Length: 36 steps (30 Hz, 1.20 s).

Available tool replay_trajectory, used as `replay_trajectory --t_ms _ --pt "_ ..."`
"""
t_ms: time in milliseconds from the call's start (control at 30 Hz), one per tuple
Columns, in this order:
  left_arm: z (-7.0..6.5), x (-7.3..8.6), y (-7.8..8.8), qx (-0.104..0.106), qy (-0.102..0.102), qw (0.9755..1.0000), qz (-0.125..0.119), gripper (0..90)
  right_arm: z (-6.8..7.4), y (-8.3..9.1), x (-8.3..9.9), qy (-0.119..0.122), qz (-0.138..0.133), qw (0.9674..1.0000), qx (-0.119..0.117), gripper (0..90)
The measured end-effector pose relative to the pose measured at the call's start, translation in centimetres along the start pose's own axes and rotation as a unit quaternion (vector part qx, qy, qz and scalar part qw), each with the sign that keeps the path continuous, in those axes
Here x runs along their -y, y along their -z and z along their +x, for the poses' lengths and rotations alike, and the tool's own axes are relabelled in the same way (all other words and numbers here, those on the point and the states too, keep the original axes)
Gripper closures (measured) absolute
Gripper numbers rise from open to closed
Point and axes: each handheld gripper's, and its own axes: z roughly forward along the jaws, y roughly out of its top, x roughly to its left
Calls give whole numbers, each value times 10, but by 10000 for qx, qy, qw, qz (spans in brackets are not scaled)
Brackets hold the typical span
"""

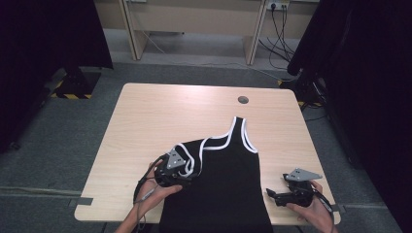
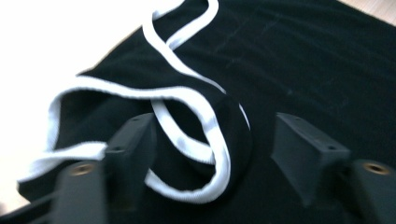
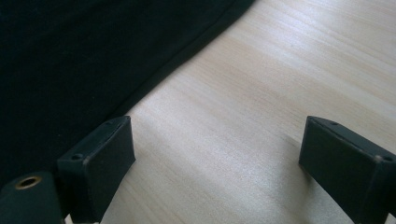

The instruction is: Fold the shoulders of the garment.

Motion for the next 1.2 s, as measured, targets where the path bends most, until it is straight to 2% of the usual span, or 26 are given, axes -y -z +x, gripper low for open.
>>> replay_trajectory --t_ms 33,167,367,633,733,900,967,1100,1200 --pt "0 2 0 19 23 10000 15 194 -2 -1 -2 -56 -6 10000 4 117" --pt "0 9 0 115 40 9999 29 142 -6 -4 -6 -196 -44 9998 15 130" --pt "-3 21 5 -27 33 9999 119 59 -9 -14 -26 -215 -156 9996 -109 131" --pt "-5 42 20 -76 -23 9998 174 39 -8 -26 -49 -163 -223 9995 -172 131" --pt "-4 50 25 -185 -59 9996 198 38 -9 -31 -57 -152 -243 9994 -197 130" --pt "1 63 32 -201 56 9995 230 24 -12 -39 -71 -165 -293 9992 -228 130" --pt "2 65 33 -236 58 9994 259 24 -14 -43 -78 -155 -292 9992 -245 130" --pt "7 66 33 -173 113 9993 301 8 -20 -53 -91 -130 -264 9993 -211 135" --pt "8 65 32 -146 113 9993 316 0 -25 -61 -102 -86 -162 9998 -101 143"
